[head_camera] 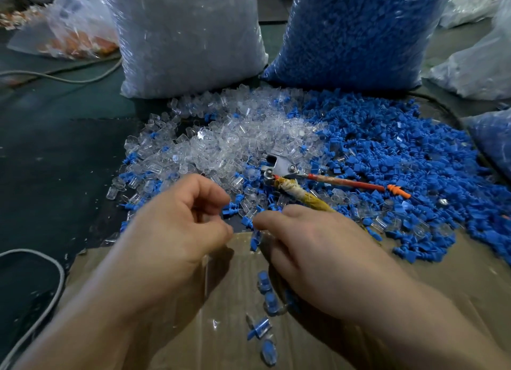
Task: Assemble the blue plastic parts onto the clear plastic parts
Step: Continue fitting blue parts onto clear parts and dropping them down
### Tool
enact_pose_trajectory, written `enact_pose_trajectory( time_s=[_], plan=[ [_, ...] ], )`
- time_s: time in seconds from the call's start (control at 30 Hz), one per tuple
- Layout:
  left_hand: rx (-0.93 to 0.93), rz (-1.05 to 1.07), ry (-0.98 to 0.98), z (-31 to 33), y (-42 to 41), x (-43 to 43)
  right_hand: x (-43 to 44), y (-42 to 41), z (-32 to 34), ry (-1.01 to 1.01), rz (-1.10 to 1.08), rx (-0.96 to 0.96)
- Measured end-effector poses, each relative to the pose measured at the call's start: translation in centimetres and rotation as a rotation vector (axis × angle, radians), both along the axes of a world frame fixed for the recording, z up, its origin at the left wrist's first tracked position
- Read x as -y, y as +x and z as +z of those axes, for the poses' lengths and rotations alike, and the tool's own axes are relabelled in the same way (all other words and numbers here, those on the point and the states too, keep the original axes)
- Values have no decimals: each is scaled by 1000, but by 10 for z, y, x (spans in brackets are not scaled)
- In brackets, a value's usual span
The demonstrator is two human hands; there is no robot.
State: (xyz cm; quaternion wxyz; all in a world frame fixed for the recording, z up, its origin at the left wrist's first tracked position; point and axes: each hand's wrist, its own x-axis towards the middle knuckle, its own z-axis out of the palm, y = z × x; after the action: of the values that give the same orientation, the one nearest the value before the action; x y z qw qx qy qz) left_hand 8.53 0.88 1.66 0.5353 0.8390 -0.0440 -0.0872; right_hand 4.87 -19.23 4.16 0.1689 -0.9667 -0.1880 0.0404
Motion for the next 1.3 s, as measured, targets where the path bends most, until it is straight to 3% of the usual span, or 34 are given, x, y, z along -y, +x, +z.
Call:
enact_pose_trajectory(
  time_s=[0.17,0.37,0.5,0.6,0.7,0.87,0.97,1.3],
  plan=[
    [254,-179,474,6,-11,18,-1,1,3,-44,59,-41],
    [232,-416,580,15,-16,22,3,1,14,-63,175,-192],
    [265,-201,625,15,-13,17,10,5,13,-41,64,-219],
    [287,-28,726,13,-7,13,9,7,3,-69,-59,-67],
    [341,-68,866,7,-5,19,-1,12,-12,-122,-102,81],
    [326,-188,797,2,-1,25,-8,21,-22,-152,-115,183],
    [358,-153,668,0,-2,26,-7,21,-22,-143,-111,185],
    [420,-59,579,-6,-3,29,-10,18,-13,-126,-150,162]
  ],
)
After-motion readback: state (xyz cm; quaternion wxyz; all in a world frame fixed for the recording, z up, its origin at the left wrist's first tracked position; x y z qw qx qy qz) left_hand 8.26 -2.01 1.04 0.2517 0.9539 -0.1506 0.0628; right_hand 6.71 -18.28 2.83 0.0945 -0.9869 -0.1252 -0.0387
